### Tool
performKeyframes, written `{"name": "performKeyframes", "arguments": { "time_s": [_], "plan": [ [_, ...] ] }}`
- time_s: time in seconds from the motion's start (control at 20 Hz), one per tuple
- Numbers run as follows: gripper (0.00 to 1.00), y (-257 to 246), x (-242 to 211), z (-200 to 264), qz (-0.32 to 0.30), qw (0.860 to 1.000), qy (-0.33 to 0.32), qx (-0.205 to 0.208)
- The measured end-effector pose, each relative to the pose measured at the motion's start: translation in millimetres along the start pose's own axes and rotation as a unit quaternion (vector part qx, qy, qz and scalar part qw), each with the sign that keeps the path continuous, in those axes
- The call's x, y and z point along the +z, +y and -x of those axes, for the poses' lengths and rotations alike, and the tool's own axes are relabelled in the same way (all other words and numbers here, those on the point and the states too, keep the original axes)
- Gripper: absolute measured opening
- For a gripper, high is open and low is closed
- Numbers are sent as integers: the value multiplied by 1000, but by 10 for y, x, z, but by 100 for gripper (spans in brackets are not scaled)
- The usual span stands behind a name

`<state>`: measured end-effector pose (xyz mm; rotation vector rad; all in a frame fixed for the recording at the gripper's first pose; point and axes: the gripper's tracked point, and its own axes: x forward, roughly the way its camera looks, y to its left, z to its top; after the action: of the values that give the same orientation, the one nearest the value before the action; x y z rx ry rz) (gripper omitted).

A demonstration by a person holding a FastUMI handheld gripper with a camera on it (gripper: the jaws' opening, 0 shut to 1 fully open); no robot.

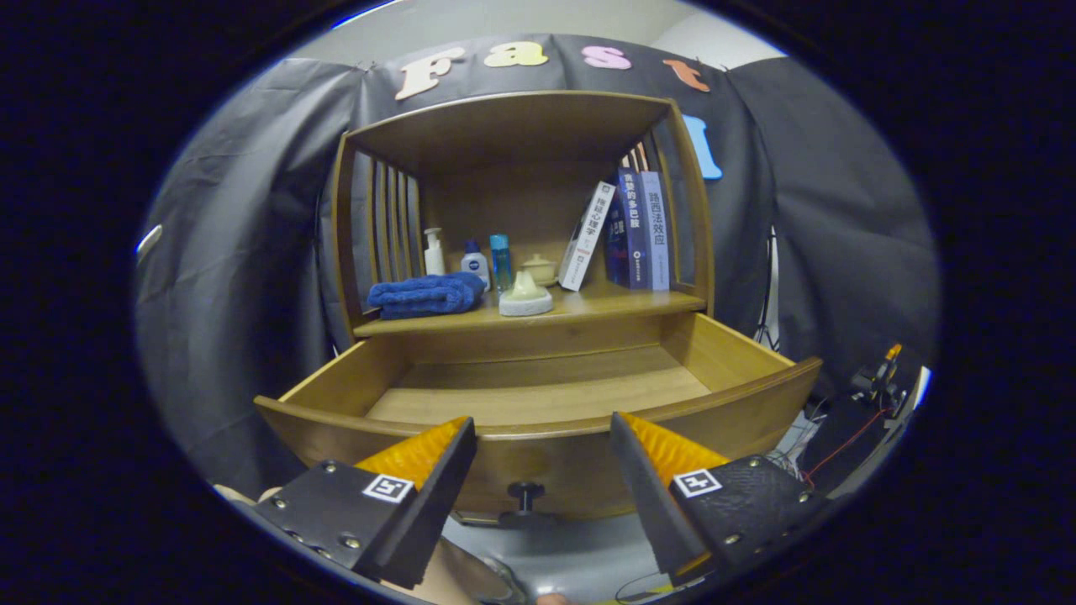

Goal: Pull open the drawer, take out the items inside it, and place them on the countertop above the cabinet.

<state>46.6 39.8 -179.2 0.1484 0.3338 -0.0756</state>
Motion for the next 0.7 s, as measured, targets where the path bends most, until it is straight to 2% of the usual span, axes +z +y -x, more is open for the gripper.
{"name": "performKeyframes", "arguments": {
  "time_s": [0.3,0.4,0.45,0.5,0.55,0.7],
  "plan": [
    [97,-10,132,-418,-5,1000,-7,8],
    [97,23,279,-581,-6,1000,-28,9],
    [97,44,203,-545,4,1000,-4,9],
    [97,41,308,-726,5,1000,-24,10],
    [97,62,216,-929,7,1000,-14,8],
    [98,90,287,-1226,7,1000,-27,8]
  ]
}}
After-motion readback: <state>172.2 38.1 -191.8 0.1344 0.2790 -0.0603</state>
